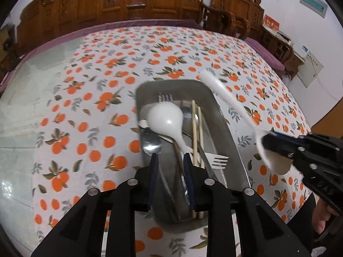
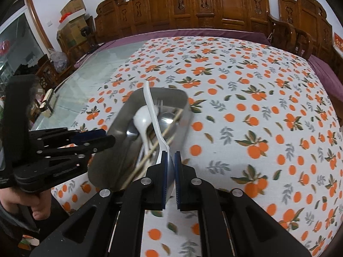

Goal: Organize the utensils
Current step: 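Lower the white plastic spoon into the grey tray and open the right gripper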

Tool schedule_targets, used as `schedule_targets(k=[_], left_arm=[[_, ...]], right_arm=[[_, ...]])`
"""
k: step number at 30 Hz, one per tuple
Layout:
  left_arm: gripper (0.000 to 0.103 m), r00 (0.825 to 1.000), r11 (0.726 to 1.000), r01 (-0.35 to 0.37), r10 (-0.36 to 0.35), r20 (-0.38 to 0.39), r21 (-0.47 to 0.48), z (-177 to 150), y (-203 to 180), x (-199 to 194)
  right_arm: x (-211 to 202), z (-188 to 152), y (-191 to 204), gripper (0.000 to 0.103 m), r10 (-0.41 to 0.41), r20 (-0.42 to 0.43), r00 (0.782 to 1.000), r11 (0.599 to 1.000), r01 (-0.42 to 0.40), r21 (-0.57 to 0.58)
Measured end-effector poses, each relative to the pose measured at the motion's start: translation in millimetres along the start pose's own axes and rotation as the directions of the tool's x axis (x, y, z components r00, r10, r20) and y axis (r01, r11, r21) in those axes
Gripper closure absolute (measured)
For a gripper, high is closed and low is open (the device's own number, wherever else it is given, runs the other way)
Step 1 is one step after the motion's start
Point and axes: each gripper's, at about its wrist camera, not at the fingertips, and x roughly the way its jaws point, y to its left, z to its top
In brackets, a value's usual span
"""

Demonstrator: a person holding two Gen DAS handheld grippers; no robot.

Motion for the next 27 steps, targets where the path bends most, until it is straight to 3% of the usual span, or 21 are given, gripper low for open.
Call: schedule_targets(k=[9,17,27], left_arm=[[0.079,0.997,0.999,-0.033,0.035,0.067,-0.027,-8,27,-36],[0.073,0.993,0.998,-0.053,0.057,0.106,-0.038,-13,39,-58],[0.072,0.990,0.997,-0.066,0.070,0.120,-0.041,-18,43,-69]], right_arm=[[25,-1,27,0.095,-0.006,-0.032,0.999,1.000,0.006,0.013],[38,3,33,0.096,-0.029,-0.031,0.999,0.999,0.030,0.028],[54,4,33,0.095,-0.059,-0.046,0.997,0.997,0.061,0.041]])
